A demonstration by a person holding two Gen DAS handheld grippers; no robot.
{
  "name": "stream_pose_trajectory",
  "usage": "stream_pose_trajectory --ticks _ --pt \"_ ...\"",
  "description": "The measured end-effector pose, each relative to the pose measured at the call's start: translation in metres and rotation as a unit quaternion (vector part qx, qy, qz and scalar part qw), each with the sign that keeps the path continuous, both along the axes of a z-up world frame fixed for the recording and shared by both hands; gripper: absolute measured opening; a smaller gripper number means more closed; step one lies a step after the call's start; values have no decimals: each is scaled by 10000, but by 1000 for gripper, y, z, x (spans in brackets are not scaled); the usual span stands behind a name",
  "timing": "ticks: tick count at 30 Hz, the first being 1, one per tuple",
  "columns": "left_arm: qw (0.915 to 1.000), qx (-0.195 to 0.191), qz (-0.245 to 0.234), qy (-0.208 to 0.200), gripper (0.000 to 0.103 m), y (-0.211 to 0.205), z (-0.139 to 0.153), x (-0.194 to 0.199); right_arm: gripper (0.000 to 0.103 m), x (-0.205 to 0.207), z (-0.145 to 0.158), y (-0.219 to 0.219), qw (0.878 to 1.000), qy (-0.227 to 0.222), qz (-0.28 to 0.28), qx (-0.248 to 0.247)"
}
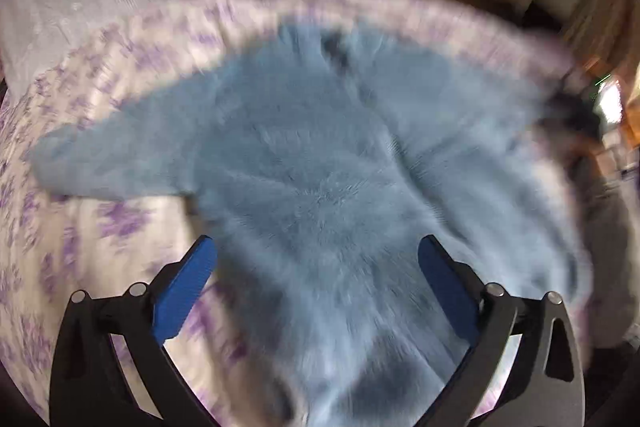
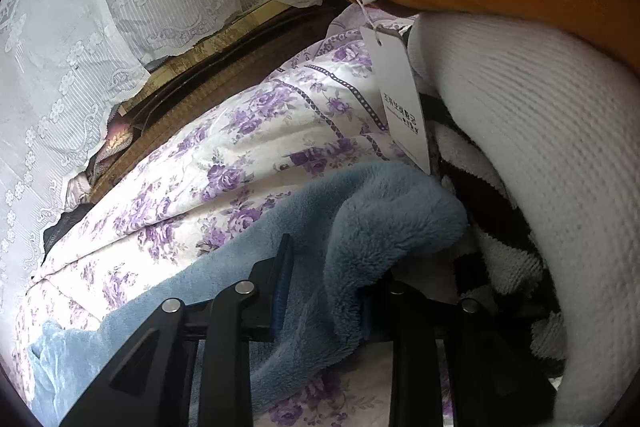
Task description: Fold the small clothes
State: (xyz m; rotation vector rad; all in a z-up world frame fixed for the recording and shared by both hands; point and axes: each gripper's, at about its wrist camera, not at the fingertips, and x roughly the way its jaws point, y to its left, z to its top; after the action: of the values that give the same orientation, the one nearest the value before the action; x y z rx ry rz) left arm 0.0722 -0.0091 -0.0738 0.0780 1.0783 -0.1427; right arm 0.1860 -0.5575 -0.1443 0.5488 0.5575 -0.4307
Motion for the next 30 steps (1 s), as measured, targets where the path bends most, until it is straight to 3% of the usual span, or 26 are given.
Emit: stream_pose_trajectory --ticks 2,3,5,7,11,13,15,18,25,28,30 --pt "9968 308 211 706 99 -9 -41 33 28 0 0 0 10000 17 -2 -4" --pt "9962 135 324 793 99 -11 -47 42 28 1 0 0 10000 22 -3 -5" --pt "9980 17 322 551 98 -20 -30 47 30 1 0 0 10000 34 -4 -5" --pt "9997 -219 -112 89 98 -44 5 48 32 2 0 1 10000 23 6 1" --pt "9971 59 -415 -628 99 -97 40 57 31 -1 1 0 9999 -101 -1 85" --pt "9975 197 -473 -489 99 -125 30 75 30 -4 2 -1 9996 -212 25 162" --pt "9986 397 -338 -50 98 -146 -1 104 29 -7 2 -1 9994 -281 40 194" --pt "9990 250 -164 323 99 -144 -48 121 28 -10 4 1 9989 -400 58 220" --pt "9993 -105 -347 -76 98 -138 -17 101 26 -17 14 8 9959 -790 282 351" --pt "9992 93 -349 -147 98 -136 -12 101 18 -21 23 15 9917 -1100 548 376" --pt "9989 370 -299 -5 99 -127 -31 112 14 -24 27 17 9886 -1238 697 500"
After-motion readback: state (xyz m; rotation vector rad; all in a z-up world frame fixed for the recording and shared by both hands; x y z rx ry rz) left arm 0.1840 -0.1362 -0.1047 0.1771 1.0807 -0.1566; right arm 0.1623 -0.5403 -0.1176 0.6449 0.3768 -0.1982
